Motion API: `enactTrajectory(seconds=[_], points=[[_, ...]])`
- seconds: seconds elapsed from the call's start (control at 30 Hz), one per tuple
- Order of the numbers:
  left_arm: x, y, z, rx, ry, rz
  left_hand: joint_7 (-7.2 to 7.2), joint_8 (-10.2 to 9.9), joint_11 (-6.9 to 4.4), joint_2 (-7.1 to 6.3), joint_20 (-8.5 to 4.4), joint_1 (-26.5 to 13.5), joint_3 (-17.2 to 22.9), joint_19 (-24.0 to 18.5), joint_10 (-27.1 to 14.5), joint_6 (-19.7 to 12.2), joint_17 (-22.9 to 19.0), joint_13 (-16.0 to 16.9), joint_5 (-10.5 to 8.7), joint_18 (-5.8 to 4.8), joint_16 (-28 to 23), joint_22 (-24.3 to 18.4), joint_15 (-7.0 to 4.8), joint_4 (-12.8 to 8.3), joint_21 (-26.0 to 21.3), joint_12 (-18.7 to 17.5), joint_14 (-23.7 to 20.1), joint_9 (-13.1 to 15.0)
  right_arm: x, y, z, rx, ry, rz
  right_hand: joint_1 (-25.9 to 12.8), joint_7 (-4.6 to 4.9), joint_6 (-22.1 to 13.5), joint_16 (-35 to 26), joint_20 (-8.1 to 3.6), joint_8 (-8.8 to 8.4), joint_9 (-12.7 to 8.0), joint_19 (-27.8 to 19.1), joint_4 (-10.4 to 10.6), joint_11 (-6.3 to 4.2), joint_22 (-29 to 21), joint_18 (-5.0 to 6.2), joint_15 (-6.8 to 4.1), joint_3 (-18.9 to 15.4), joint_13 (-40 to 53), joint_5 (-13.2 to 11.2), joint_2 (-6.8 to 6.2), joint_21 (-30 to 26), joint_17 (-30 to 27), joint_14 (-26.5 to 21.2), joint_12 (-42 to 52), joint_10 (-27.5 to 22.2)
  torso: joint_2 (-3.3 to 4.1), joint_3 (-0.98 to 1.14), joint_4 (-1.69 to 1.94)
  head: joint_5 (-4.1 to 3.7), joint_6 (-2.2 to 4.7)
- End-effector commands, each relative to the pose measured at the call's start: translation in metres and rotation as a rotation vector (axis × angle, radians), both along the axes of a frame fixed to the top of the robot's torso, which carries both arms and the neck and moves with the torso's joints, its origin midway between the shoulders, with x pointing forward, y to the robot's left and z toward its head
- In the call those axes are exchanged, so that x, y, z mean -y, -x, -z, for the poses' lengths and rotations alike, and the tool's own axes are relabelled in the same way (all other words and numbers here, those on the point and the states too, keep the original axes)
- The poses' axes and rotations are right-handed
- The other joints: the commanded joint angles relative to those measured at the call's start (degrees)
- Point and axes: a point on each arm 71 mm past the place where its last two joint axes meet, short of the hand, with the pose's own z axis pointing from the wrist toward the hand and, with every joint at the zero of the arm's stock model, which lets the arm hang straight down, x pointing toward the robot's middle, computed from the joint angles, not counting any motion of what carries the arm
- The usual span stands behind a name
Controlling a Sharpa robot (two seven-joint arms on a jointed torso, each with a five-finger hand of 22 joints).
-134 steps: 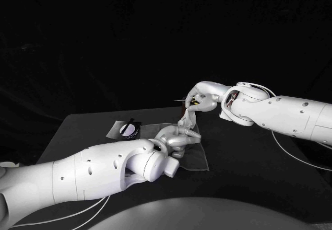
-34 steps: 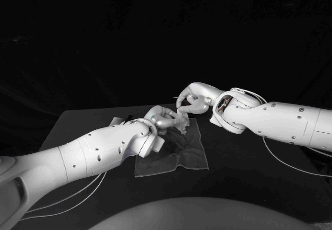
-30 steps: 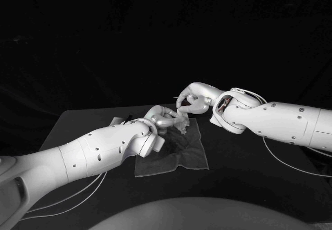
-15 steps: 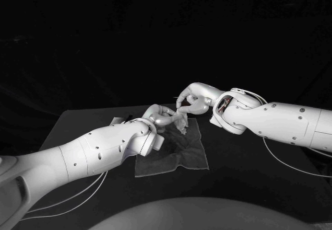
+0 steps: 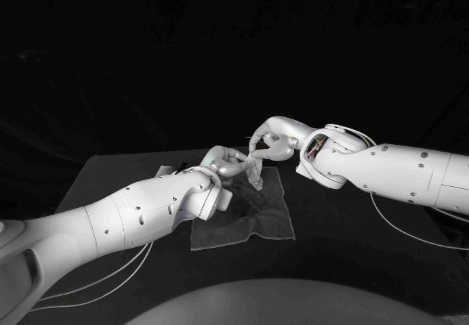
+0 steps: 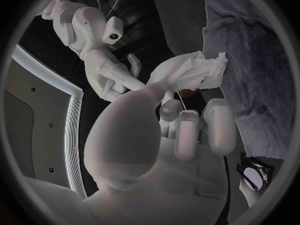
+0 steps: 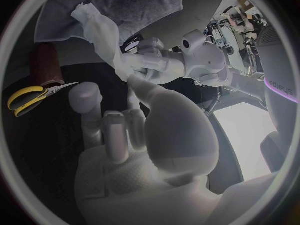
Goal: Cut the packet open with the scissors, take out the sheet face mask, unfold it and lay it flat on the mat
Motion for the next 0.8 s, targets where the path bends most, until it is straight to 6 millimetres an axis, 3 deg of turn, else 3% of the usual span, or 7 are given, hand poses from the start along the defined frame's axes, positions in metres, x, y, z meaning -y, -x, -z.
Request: enactTrajectory(seconds=[0.03,0.2,0.47,0.53,0.67,0.73,0.8], points=[[0.002,0.000,-0.005,0.053,0.036,0.001,0.09,0.84,-0.44,0.42,-0.27,0.90,2.53,0.40,1.63,0.66,15.06,2.15,0.34,-0.76,0.20,5.48,-0.41,-0.96,0.55,0.50,6.05,1.13,0.002,-0.003,0.001,-0.002,0.012,0.014,-0.08,0.06,0.29,0.19,-0.38,0.14,1.46,-0.15,-0.01,-0.48,5.71,0.86,-1.41,0.23,11.79,0.30,0.50,-0.20,15.04,7.18,0.32,4.59,0.06,0.00,0.01,0.02,0.00],[0.000,0.001,-0.007,0.065,0.055,0.024,-0.10,2.02,-0.49,-1.42,-0.36,-2.44,9.18,0.50,2.92,0.64,15.06,3.60,0.24,-0.81,0.20,5.74,-0.55,-3.15,0.82,-0.18,6.05,3.56,0.004,-0.007,0.003,-0.005,0.018,0.029,-0.16,0.06,0.27,0.19,-0.38,0.17,1.49,-0.24,0.00,-0.47,5.64,0.91,-1.41,0.28,11.68,0.30,0.49,-0.56,15.04,7.18,0.12,4.54,0.08,-0.01,0.00,-0.07,0.00],[-0.006,0.006,-0.008,0.045,0.081,0.085,-0.10,2.17,-0.51,-1.72,-0.37,-3.46,10.58,0.36,3.04,0.27,15.06,4.02,0.30,-0.77,0.20,5.61,-0.56,-3.92,0.66,-0.34,6.05,4.23,0.008,-0.014,0.008,-0.036,-0.002,0.063,-1.28,0.37,-1.74,0.05,-0.25,-0.38,1.47,-1.45,0.60,-0.20,4.81,1.43,-1.24,0.34,10.10,0.29,0.27,-4.43,14.77,7.09,-2.73,3.71,0.11,-0.10,0.00,-0.48,0.00],[-0.008,0.006,-0.008,0.040,0.083,0.086,-0.10,2.18,-0.51,-1.70,-0.37,-3.61,10.72,0.35,3.03,0.21,15.06,4.03,0.30,-0.76,0.20,5.60,-0.55,-3.97,0.64,-0.38,6.05,4.31,0.009,-0.014,0.010,-0.049,-0.025,0.069,-2.61,1.08,-3.57,-0.97,0.00,-1.37,1.12,-2.84,1.46,0.37,3.93,1.90,-0.79,-0.63,8.43,0.28,-0.27,-8.49,12.84,6.37,-5.78,2.69,0.10,-0.08,0.00,-0.45,0.00],[-0.012,0.005,-0.007,0.027,0.085,0.079,-0.13,2.20,-0.52,-1.57,-0.38,-3.95,11.10,0.34,3.02,0.07,15.06,4.06,0.30,-0.76,0.20,5.61,-0.56,-4.11,0.65,-0.46,6.05,4.49,0.010,-0.011,0.014,-0.074,-0.098,0.077,-7.06,4.67,-9.75,-4.41,1.74,-6.22,-1.28,-7.92,5.03,3.46,0.86,2.89,1.84,-5.01,4.04,0.28,-2.83,-21.38,7.07,3.65,-14.01,-0.76,0.11,-0.06,0.00,-0.24,0.00],[-0.013,0.005,-0.006,0.018,0.087,0.075,-0.14,2.20,-0.53,-1.54,-0.38,-4.07,11.22,0.29,3.07,0.03,15.06,4.18,0.30,-0.74,0.20,5.55,-0.56,-4.17,0.58,-0.44,6.05,4.54,0.012,-0.008,0.015,-0.080,-0.145,0.091,-8.16,5.59,-11.97,-6.67,2.47,-7.95,-2.08,-10.21,6.63,4.37,-0.45,3.23,2.77,-6.84,1.20,0.35,-3.32,-26.18,3.52,1.60,-19.26,-3.36,0.13,-0.05,0.01,-0.22,0.00],[-0.015,0.004,-0.005,0.006,0.091,0.068,-0.16,2.24,-0.53,-1.48,-0.41,-4.49,11.48,0.26,3.10,-0.10,15.06,4.27,0.30,-0.73,0.20,5.52,-0.56,-4.24,0.55,-0.47,6.05,4.71,0.017,-0.005,0.017,-0.092,-0.219,0.125,-8.50,5.80,-12.38,-7.09,2.83,-8.48,-2.35,-10.62,7.73,4.68,-0.77,3.30,3.01,-7.89,0.68,0.37,-3.18,-26.70,2.88,1.11,-20.06,-3.92,0.09,-0.01,-0.02,-0.22,0.00]])
